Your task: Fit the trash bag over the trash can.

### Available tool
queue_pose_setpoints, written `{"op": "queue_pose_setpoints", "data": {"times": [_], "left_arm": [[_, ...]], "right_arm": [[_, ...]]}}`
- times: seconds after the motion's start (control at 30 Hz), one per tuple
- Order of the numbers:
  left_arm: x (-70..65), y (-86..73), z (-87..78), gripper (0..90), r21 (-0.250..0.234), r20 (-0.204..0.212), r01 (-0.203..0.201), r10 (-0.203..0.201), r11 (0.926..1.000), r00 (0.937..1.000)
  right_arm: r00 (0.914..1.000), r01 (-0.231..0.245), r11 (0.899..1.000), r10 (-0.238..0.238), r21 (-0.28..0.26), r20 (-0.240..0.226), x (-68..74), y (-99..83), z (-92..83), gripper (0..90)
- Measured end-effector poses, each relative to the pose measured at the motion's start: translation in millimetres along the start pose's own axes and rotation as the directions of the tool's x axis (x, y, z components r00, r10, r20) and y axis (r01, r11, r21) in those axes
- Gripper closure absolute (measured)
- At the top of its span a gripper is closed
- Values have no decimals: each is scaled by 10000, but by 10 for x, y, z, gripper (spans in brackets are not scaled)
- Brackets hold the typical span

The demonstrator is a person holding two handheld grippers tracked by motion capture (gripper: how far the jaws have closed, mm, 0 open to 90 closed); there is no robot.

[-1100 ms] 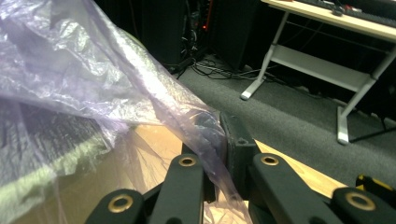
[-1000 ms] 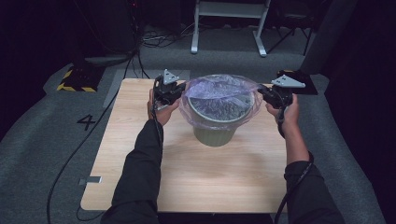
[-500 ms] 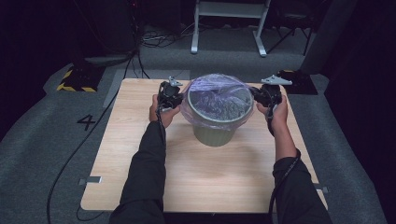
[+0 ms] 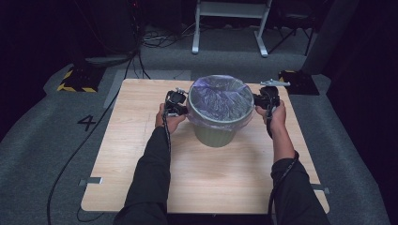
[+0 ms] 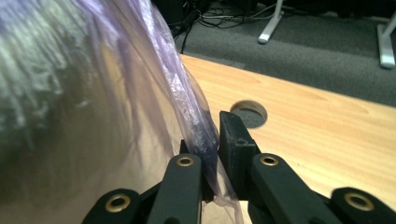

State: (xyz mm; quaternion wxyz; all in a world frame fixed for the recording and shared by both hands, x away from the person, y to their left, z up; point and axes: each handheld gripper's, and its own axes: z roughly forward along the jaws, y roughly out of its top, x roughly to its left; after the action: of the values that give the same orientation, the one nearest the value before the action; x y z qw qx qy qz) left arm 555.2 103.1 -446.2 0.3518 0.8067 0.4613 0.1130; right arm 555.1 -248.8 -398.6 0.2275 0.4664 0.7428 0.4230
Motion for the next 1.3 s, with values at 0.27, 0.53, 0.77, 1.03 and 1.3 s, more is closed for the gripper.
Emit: {"op": "queue_pose_setpoints", "data": {"times": [0.27, 0.53, 0.77, 1.03, 1.3], "left_arm": [[2, -118, -27, 821, -262, 9, -375, 375, 9990, 9993], [5, -140, -398, 426, -1646, -797, -1064, 943, 9806, 9924], [-5, -160, -794, 218, -2771, -883, -1846, 1663, 9430, 9821], [-176, -179, -981, 250, -2771, -49, -3125, 3239, 9086, 9461], [-420, -210, -977, 330, -2480, 199, -4035, 4211, 8807, 9068]], "right_arm": [[9997, -21, 10000, 20, -22, -248, -108, -171, -35, 834], [9987, 497, 9978, -493, -430, 104, -163, -184, -188, 675], [9943, 1020, 9877, -975, -1189, 432, -172, -148, -384, 415], [9891, 1424, 9797, -1354, -1408, 582, -200, -81, -634, 300], [9756, 2192, 9688, -2162, -1159, 385, -145, -108, -820, 259]]}}
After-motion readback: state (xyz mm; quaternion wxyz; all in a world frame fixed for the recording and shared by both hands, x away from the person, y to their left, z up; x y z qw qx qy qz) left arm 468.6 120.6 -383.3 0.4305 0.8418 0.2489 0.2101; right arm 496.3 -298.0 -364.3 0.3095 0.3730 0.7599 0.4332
